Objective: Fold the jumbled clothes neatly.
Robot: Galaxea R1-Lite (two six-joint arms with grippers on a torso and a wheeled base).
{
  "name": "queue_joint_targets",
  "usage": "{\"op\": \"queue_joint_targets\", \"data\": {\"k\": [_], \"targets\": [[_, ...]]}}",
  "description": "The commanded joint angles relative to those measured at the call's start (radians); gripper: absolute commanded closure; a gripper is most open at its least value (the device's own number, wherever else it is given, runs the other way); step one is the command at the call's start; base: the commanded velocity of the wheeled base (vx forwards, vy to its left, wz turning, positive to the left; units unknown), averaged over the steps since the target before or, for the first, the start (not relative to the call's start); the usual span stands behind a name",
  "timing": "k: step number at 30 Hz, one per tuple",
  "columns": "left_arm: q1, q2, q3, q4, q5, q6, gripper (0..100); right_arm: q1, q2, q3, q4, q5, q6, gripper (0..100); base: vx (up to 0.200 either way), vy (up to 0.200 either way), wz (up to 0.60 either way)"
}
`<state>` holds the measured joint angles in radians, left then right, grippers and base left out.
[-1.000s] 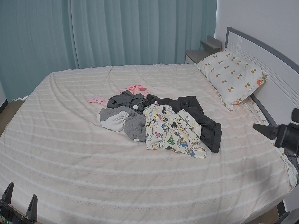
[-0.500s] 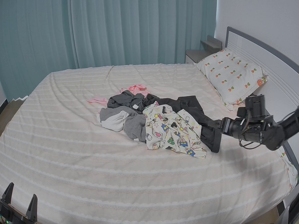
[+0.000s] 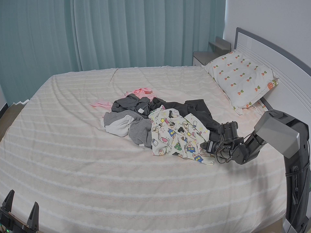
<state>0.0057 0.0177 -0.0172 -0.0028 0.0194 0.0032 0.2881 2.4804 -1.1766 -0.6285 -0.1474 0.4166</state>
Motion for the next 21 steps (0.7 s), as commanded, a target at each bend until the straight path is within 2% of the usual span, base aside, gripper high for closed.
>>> {"op": "queue_joint_targets", "data": {"k": [1,14,18,19,21], "targets": [[0.0,-0.005,0.017,0.0,0.001,0.0,0,0.01,0.041,-0.031,0.003,0.0,-0.021,0,0.0,0.0,0.0],[0.0,-0.005,0.017,0.0,0.001,0.0,0,0.033,0.104,-0.179,0.079,-0.007,-0.039,0,0.0,0.0,0.0],[0.0,-0.007,0.017,0.0,0.001,0.0,0,0.045,0.152,-0.258,0.108,-0.055,-0.045,0,0.0,0.0,0.0],[0.0,-0.007,0.017,0.0,0.001,0.0,0,0.056,0.173,-0.278,0.121,-0.092,-0.052,0,0.0,0.0,0.0],[0.0,-0.005,0.017,0.0,0.001,0.0,0,0.059,0.179,-0.287,0.128,-0.101,-0.058,0,0.0,0.0,0.0]]}}
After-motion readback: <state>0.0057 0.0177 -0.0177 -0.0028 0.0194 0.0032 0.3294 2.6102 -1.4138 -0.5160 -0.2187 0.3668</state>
